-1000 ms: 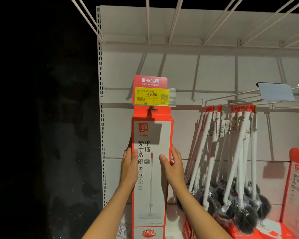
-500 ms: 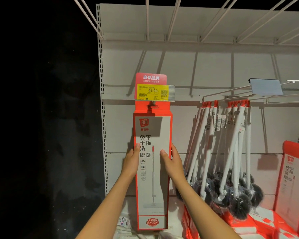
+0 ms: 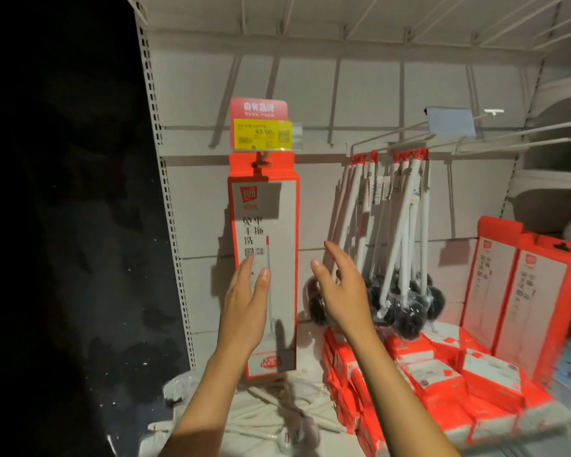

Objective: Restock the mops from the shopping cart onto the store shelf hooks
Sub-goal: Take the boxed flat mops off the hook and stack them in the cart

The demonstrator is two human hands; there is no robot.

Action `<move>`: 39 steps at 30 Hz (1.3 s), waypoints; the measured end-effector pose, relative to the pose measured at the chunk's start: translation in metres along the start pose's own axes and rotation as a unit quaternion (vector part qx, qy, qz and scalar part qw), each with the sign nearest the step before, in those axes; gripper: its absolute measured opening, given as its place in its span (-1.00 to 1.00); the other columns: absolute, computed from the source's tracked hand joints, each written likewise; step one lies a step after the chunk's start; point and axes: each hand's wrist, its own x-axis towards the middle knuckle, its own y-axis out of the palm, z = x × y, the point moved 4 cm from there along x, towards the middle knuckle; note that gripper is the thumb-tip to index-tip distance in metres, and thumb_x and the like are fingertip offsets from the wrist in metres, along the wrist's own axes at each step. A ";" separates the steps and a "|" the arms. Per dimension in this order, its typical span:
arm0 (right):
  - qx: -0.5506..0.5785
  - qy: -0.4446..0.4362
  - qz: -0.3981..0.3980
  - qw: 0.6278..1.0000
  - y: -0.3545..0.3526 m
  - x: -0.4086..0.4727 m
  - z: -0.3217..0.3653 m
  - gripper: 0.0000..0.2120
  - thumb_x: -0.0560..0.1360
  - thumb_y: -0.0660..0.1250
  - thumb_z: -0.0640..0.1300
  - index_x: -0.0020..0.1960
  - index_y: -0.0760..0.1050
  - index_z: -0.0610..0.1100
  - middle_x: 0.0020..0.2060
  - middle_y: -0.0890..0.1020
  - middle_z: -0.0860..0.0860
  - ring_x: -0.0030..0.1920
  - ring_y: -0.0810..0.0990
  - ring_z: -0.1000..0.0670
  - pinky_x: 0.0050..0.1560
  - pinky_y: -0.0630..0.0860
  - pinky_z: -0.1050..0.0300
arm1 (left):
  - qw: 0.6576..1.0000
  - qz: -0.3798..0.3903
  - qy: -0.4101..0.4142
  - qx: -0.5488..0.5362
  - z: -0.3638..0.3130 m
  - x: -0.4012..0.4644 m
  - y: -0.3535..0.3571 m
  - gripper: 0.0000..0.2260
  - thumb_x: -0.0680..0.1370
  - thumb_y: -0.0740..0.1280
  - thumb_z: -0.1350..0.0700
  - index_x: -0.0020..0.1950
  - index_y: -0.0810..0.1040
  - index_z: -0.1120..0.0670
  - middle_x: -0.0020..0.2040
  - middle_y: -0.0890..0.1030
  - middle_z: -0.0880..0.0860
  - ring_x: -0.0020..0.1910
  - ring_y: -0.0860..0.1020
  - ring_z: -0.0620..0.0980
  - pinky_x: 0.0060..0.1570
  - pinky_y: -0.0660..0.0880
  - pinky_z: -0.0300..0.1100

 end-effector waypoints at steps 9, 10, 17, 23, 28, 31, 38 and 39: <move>-0.183 -0.025 -0.026 0.982 -0.113 -0.105 0.019 -0.33 0.50 0.07 0.38 0.54 0.28 0.13 0.55 0.26 0.14 0.54 0.18 0.13 0.46 0.18 0.12 | 0.937 0.090 0.118 0.316 -0.064 -0.111 0.037 -0.17 0.40 -0.16 -0.51 0.63 -0.10 -0.22 0.66 -0.09 -0.07 0.63 -0.18 -0.05 0.57 -0.09 0.03; -0.205 -0.021 -0.026 0.978 -0.124 -0.118 0.018 -0.33 0.51 0.06 0.38 0.54 0.28 0.13 0.56 0.25 0.14 0.55 0.18 0.12 0.47 0.19 0.09 | 0.933 0.094 0.128 0.324 -0.071 -0.122 0.043 -0.16 0.40 -0.16 -0.51 0.63 -0.08 -0.21 0.66 -0.08 -0.05 0.63 -0.18 -0.03 0.57 -0.10 0.04; -0.274 0.054 -0.068 0.958 -0.233 -0.213 -0.001 -0.30 0.50 0.05 0.39 0.54 0.30 0.09 0.57 0.26 0.06 0.58 0.12 0.04 0.55 0.16 -0.07 | 0.927 0.166 0.169 0.291 -0.108 -0.206 0.116 -0.15 0.38 -0.07 -0.51 0.63 0.03 -0.20 0.66 -0.01 -0.04 0.63 -0.11 -0.02 0.59 -0.02 0.09; -0.339 0.109 -0.096 0.930 -0.352 -0.311 0.001 -0.26 0.50 -0.03 0.47 0.56 0.25 0.12 0.60 0.15 0.08 0.61 0.01 0.05 0.56 0.13 -0.14 | 0.923 0.240 0.194 0.231 -0.153 -0.312 0.204 -0.20 0.42 -0.02 -0.48 0.62 0.07 -0.20 0.66 0.02 -0.03 0.64 -0.09 0.00 0.58 0.01 0.11; -0.365 0.161 -0.128 0.908 -0.456 -0.397 0.002 -0.30 0.52 -0.02 0.44 0.57 0.19 0.16 0.62 0.08 0.11 0.61 -0.11 0.13 0.59 0.02 -0.07 | 0.908 0.306 0.214 0.190 -0.199 -0.414 0.274 -0.20 0.42 -0.04 -0.49 0.62 0.07 -0.20 0.66 0.01 -0.03 0.64 -0.08 0.00 0.57 0.03 0.08; -0.381 0.198 -0.143 0.892 -0.510 -0.442 0.005 -0.30 0.52 -0.03 0.43 0.58 0.17 0.16 0.62 0.05 0.11 0.61 -0.12 0.12 0.60 -0.01 -0.05 | 0.893 0.351 0.223 0.174 -0.223 -0.468 0.310 -0.20 0.41 -0.06 -0.50 0.62 0.09 -0.22 0.66 0.00 -0.05 0.64 -0.09 -0.01 0.56 0.04 0.09; -0.396 0.272 -0.207 0.852 -0.611 -0.531 0.013 -0.29 0.50 -0.04 0.43 0.58 0.18 0.17 0.62 0.05 0.12 0.61 -0.12 0.11 0.59 0.02 -0.12 | 0.840 0.457 0.253 0.149 -0.275 -0.570 0.384 -0.18 0.38 -0.12 -0.53 0.61 0.01 -0.28 0.66 -0.08 -0.07 0.63 -0.16 -0.04 0.58 0.01 0.09; -0.398 0.279 -0.216 0.847 -0.622 -0.541 0.013 -0.28 0.50 -0.04 0.43 0.58 0.19 0.16 0.62 0.04 0.12 0.61 -0.13 0.10 0.59 0.02 -0.14 | 0.832 0.468 0.261 0.147 -0.282 -0.580 0.394 -0.18 0.38 -0.12 -0.53 0.61 0.00 -0.27 0.66 -0.08 -0.07 0.63 -0.16 -0.05 0.58 0.01 0.09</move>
